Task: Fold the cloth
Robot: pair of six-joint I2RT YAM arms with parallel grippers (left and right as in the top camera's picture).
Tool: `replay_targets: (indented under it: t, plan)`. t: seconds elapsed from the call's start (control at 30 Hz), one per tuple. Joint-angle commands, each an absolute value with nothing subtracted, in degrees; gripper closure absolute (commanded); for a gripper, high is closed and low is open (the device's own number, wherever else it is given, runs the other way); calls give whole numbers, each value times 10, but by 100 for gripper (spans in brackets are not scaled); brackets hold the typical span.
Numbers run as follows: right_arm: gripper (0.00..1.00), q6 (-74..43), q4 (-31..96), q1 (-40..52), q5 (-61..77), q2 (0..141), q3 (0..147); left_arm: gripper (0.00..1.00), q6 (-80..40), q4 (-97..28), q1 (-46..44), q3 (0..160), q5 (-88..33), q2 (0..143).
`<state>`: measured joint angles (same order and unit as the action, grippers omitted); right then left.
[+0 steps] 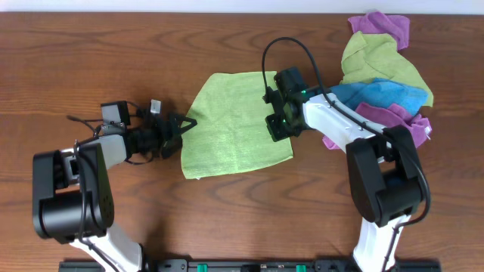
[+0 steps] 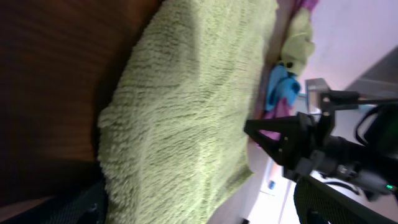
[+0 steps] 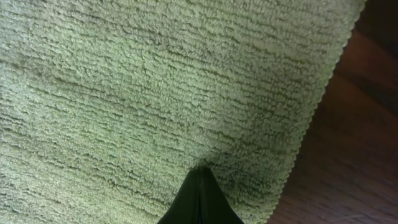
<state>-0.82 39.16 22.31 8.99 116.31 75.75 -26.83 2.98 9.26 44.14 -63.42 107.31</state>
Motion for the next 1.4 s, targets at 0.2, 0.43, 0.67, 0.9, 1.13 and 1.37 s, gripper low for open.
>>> replay_targets:
  t: [0.2,0.43,0.67,0.9,1.13,1.37]
  plan:
    - [99,-4,401,219,86,1171,750,5,-348,102,89,416,-577,1215]
    - [99,-4,401,221,89,1171,750,5,-451,250,85,433,-574,1278]
    - [98,-4,401,221,93,1171,750,5,-484,256,17,520,-596,1334]
    - [98,-4,403,221,93,1171,750,5,-504,256,-14,569,-594,1337]
    - [98,-4,403,221,93,1171,750,5,-515,256,-14,636,-594,1337]
    - [99,-4,404,222,93,1171,750,5,-528,256,-15,701,-590,1337]
